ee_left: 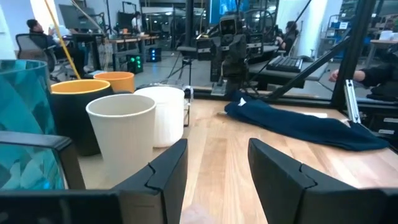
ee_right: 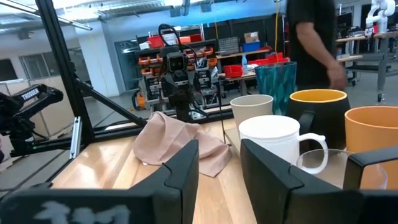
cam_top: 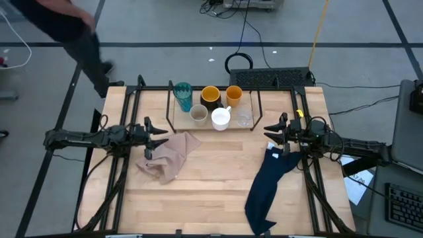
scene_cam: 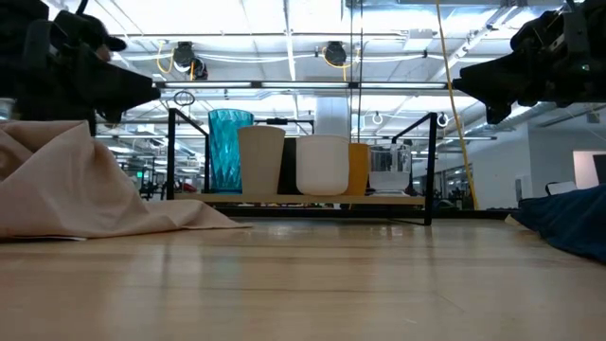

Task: Stack small to large cups/mugs on shelf
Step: Return to Home Position

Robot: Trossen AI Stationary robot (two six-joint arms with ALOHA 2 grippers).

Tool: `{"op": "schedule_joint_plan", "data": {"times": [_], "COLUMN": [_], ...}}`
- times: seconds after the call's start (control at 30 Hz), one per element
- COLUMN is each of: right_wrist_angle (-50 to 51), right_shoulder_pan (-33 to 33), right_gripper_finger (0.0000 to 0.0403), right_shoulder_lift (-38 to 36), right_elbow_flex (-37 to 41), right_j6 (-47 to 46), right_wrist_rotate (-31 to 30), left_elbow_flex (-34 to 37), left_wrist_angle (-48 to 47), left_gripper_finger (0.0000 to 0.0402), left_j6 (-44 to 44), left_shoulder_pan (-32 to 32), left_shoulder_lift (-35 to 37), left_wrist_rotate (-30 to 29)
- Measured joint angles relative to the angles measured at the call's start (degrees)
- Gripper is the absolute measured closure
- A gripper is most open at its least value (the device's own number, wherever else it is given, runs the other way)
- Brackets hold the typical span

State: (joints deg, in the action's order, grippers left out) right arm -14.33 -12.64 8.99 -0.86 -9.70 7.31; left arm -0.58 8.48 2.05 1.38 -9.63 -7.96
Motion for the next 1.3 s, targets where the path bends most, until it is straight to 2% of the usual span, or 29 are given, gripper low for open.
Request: {"op": "schedule_joint_plan", "data": {"times": [0.2, 0.4, 0.8, 1.1, 1.3], "right_wrist_angle": [-0.85, -0.84, -1.81, -7.15, -3.29], "right_shoulder_pan": [0.00, 0.00, 0.34, 7.69, 13.46], "right_gripper_finger": [0.0293, 0.0293, 0.0293, 0.0293, 0.0293], "right_shoulder_lift": [-0.02, -0.02, 1.66, 2.28, 2.43], "right_elbow_flex": [0.00, 0.00, -0.17, -0.22, -0.22], "right_j6": [-0.21, -1.67, -4.68, 0.14, -0.56], "right_wrist_rotate": [0.81, 4.89, 4.52, 4.58, -1.54], "left_elbow_flex": [0.00, 0.00, 0.00, 0.00, 0.00], "left_wrist_angle": [0.48, 1.78, 2.10, 2.08, 1.54], "left_gripper_finger": [0.0234, 0.0234, 0.0234, 0.0234, 0.0234], "left_j6": [0.22, 1.50, 2.95, 4.08, 4.13], "left_shoulder_pan": [-0.23, -0.23, -0.23, -0.23, -0.21], "left_shoulder_lift": [0.00, 0.00, 0.00, 0.00, -0.04], "left_wrist_rotate": [0.19, 0.28, 0.02, -0.05, -1.11]}}
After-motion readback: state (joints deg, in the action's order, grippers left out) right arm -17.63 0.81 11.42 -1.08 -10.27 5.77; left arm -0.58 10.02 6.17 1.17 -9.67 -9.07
